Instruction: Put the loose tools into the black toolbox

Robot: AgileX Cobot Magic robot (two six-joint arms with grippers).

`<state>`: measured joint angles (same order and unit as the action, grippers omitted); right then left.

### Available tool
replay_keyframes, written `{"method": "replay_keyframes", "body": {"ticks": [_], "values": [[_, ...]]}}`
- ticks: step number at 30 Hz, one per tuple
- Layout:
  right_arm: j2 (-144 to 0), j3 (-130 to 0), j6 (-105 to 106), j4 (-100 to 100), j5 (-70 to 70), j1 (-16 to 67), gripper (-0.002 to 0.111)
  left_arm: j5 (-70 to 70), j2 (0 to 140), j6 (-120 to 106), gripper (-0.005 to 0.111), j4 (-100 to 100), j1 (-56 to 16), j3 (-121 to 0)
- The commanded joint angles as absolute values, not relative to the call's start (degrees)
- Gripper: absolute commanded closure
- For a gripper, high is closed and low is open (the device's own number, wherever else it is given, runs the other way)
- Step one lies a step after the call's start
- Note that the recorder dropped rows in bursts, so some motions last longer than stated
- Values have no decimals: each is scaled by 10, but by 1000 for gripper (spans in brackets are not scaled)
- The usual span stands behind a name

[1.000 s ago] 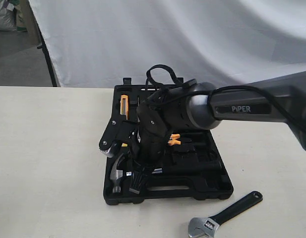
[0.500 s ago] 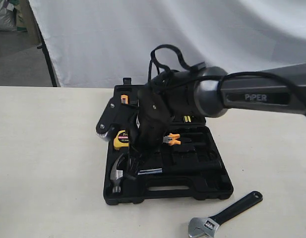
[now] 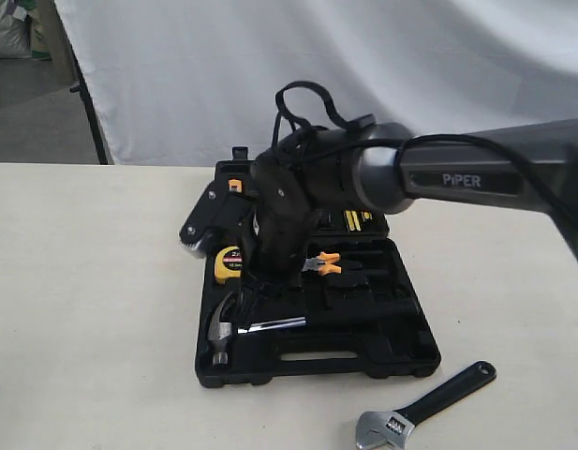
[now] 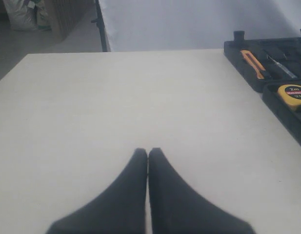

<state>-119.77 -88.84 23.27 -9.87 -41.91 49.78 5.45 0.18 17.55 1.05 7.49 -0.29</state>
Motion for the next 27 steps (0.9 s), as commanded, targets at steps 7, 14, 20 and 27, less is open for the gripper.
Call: {"method": "replay_keyframes", "body": {"ticks": [7, 14, 20, 27], "values": [[-1268, -865, 235, -51, -485, 494, 109, 50, 0, 178, 106, 13, 89, -4], [-1289, -865, 236, -51, -497, 494, 109, 50, 0, 178, 106, 13, 89, -4], [-1274, -865, 236, -51, -496, 494, 109, 50, 0, 178, 106, 13, 89, -4], [-1272, -865, 236, -18, -488, 494, 109, 50, 0, 178, 106, 13, 89, -4]]}}
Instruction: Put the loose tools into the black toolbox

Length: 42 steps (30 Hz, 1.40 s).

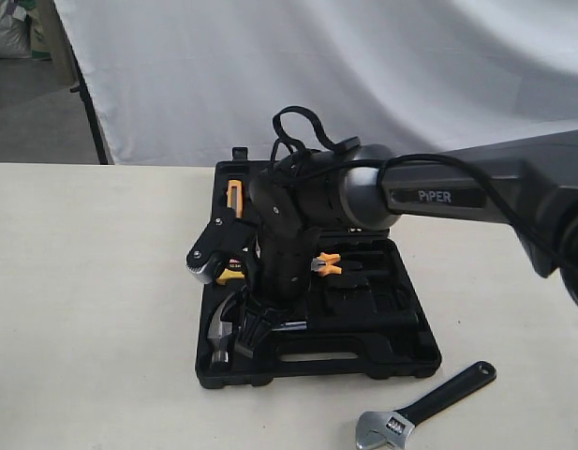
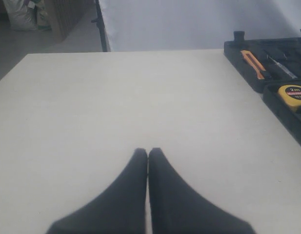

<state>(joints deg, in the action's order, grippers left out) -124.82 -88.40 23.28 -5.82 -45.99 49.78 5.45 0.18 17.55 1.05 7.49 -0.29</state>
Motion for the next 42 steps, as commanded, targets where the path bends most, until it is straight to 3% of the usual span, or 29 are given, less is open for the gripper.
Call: {"method": "replay_keyframes", "body": {"ticks": [1, 21, 34, 42], "values": [[-1272, -865, 236, -11, -487, 495, 109, 50, 0, 178, 106, 13, 89, -4], [-1177, -926, 188, 15, -479, 494, 109, 50, 0, 178, 106, 13, 89, -4], [-1271, -840, 186, 17, -487, 494, 109, 50, 0, 178, 106, 13, 89, -4], [-1218, -858, 186, 14, -490, 494, 109, 50, 0, 178, 106, 13, 89, -4]]}}
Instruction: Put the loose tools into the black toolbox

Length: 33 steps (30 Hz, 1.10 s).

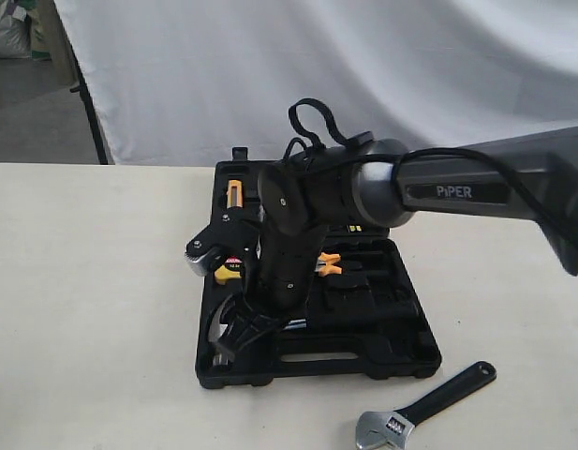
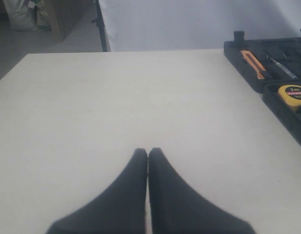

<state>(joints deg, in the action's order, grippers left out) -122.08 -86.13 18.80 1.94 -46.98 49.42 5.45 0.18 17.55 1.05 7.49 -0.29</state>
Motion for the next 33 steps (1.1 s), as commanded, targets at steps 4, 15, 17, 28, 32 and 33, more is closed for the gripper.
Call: {"method": "replay_keyframes", "body": {"ticks": [4, 15, 17, 28, 32, 33], "values": [[-1175, -892, 186, 4, -473, 494, 109, 50, 0, 178, 106, 13, 89, -4], [-1290, -880, 178, 0, -542, 482, 109, 50, 0, 178, 106, 13, 89, -4], [-1275, -880, 178, 0, -540, 482, 109, 50, 0, 178, 106, 13, 89, -4], [-1179, -880, 178, -13, -536, 481, 109, 50, 0, 178, 106, 13, 89, -4], [-1153, -880, 178, -16, -536, 481, 109, 50, 0, 178, 106, 13, 89, -4], [-1149, -879, 178, -16, -537, 481, 109, 50, 0, 178, 106, 13, 89, -4]]}}
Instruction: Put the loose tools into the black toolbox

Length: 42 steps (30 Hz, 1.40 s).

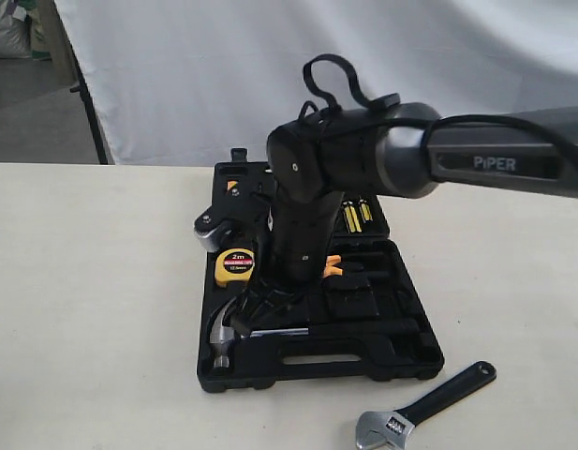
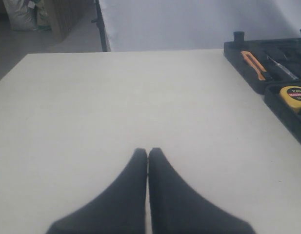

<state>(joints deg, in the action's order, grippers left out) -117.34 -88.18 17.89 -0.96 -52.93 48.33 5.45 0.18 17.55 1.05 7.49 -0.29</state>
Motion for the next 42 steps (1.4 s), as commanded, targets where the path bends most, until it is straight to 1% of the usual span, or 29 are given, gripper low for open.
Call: {"method": "replay_keyframes", "body": {"ticks": [1, 13, 24, 35, 42], "values": [[-1144, -879, 178, -16, -540, 481, 109, 50, 0, 178, 106, 13, 89, -4], [-1083, -879, 178, -16, -568, 481, 109, 50, 0, 178, 106, 13, 89, -4], [-1056, -873, 178, 15, -700, 481, 109, 50, 0, 178, 106, 13, 89, -4], [-1027, -716, 193, 10, -692, 489, 109, 50, 0, 178, 106, 13, 89, -4], [-1031, -647, 192, 10, -680, 489, 108, 50, 0, 178, 106, 13, 89, -4]]}}
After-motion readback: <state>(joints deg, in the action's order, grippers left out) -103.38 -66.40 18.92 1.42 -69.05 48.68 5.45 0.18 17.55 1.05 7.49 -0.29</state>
